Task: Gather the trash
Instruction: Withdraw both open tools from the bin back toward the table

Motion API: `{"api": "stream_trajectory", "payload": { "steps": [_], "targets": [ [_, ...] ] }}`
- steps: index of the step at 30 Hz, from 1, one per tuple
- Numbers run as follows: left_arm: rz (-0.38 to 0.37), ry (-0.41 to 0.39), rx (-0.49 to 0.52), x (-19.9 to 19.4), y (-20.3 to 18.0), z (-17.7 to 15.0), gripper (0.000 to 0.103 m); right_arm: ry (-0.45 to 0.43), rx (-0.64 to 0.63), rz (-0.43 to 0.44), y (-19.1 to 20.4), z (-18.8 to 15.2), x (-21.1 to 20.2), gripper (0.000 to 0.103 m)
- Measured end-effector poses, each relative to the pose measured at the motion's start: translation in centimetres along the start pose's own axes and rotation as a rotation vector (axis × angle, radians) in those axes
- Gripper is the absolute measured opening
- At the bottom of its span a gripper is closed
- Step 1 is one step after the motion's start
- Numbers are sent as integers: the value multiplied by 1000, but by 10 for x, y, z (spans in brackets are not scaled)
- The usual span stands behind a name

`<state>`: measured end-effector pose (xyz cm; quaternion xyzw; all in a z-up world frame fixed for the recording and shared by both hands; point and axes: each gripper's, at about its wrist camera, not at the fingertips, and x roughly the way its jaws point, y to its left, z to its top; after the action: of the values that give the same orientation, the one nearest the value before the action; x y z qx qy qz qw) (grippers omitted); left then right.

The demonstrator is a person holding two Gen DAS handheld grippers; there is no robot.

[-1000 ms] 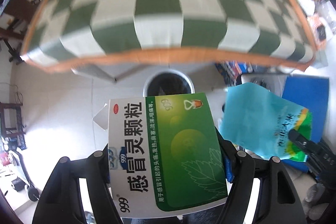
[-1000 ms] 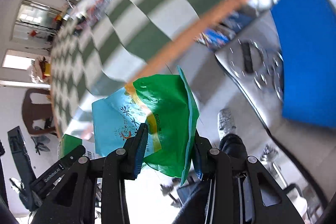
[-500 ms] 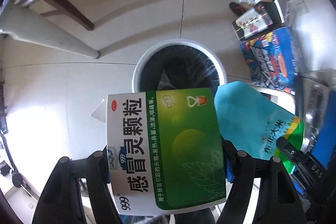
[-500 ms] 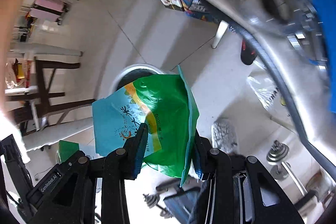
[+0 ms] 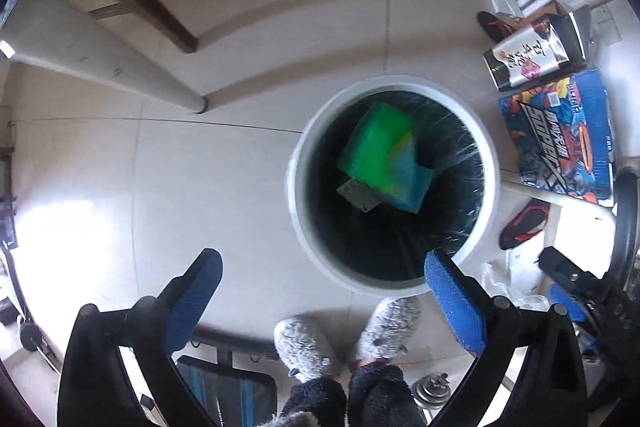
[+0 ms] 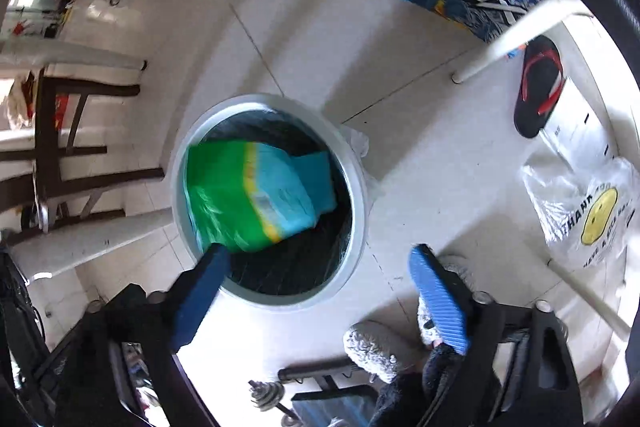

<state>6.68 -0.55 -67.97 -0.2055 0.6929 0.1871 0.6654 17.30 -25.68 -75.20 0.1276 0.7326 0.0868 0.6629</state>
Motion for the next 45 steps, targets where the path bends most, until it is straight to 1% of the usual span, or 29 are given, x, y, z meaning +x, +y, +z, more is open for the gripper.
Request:
{"api": "stream_trajectory", "payload": {
  "steps": [2,3,4,5,7,9,13,17,23,29,36,41,45],
  "targets": [
    [46,-3,2,-5,5,-12,103,-7,-51,-54,5,-6,-6,102],
    [59,-6,8,-7,6,-16,103,-12,-75,-79,8,-9,-10,102],
    [75,-11,14,-10,8,-20,103,-22,-120,-121,15,-14,-14,102],
    [92,-15,19,-13,9,-25,103,-31,-152,-138,20,-20,-18,103],
    [99,-17,24,-22,10,-34,103,-52,-228,-183,31,-32,-29,103],
    [111,-25,33,-36,12,-42,103,-70,-291,-208,38,-44,-40,103],
    [120,-49,38,-66,12,-51,103,-99,-349,-233,55,-57,-66,103],
    [114,-72,28,-102,17,-62,103,-133,-394,-241,69,-74,-103,103],
    [94,-89,13,-159,26,-83,103,-152,-450,-239,88,-105,-163,103],
    [83,-97,19,-222,30,-109,103,-167,-471,-238,99,-132,-230,103],
    [67,-110,51,-287,30,-126,103,-170,-479,-228,113,-161,-311,103],
    [56,-125,71,-329,28,-130,103,-166,-470,-204,126,-175,-363,103],
    [52,-156,85,-365,20,-119,103,-173,-443,-154,137,-173,-399,103]
  ]
}}
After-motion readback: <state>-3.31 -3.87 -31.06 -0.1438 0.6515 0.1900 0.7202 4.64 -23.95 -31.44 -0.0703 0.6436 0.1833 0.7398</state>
